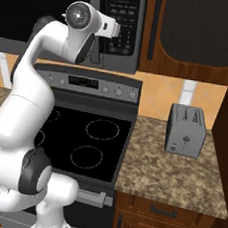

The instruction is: Open the microwave, place the bowl with waffle inside the microwave, then close the microwave door and turn it on.

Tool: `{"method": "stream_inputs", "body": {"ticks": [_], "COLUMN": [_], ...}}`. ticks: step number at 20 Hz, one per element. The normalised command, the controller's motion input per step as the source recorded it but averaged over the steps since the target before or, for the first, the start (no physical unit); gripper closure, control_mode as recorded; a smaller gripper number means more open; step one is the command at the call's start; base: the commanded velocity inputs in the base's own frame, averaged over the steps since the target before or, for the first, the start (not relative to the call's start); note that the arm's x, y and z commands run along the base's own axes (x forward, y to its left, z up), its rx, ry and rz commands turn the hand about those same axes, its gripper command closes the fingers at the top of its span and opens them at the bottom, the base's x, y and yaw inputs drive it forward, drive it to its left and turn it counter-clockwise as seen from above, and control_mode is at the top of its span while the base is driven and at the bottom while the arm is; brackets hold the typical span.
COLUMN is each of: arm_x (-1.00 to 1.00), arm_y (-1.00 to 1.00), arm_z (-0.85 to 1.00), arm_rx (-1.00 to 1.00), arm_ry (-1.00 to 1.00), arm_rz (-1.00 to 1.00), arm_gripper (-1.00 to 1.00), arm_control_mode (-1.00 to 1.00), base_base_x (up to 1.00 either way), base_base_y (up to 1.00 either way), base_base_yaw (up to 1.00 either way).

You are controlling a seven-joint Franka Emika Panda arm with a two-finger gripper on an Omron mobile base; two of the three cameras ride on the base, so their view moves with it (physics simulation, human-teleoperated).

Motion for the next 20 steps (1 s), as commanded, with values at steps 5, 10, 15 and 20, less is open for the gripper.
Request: {"method": "stream_inputs", "body": {"ticks": [5, 10, 15, 20], "arm_x": [0.24, 0.38, 0.49, 0.17], "arm_y": [0.02, 0.33, 0.33, 0.00], "arm_z": [-0.14, -0.43, -0.41, -0.13], "arm_rx": [0.00, 0.00, 0.00, 0.00], "arm_ry": [0.01, 0.00, 0.01, 0.02], "arm_rz": [0.00, 0.00, 0.00, 0.00], "arm_gripper": [-1.00, 1.00, 1.00, 1.00], "arm_control_mode": [-1.00, -1.00, -1.00, -1.00], "base_base_x": [0.00, 0.00, 0.00, 0.00], "base_base_y": [0.00, 0.00, 0.00, 0.00], "base_base_yaw": [0.00, 0.00, 0.00, 0.00]}}
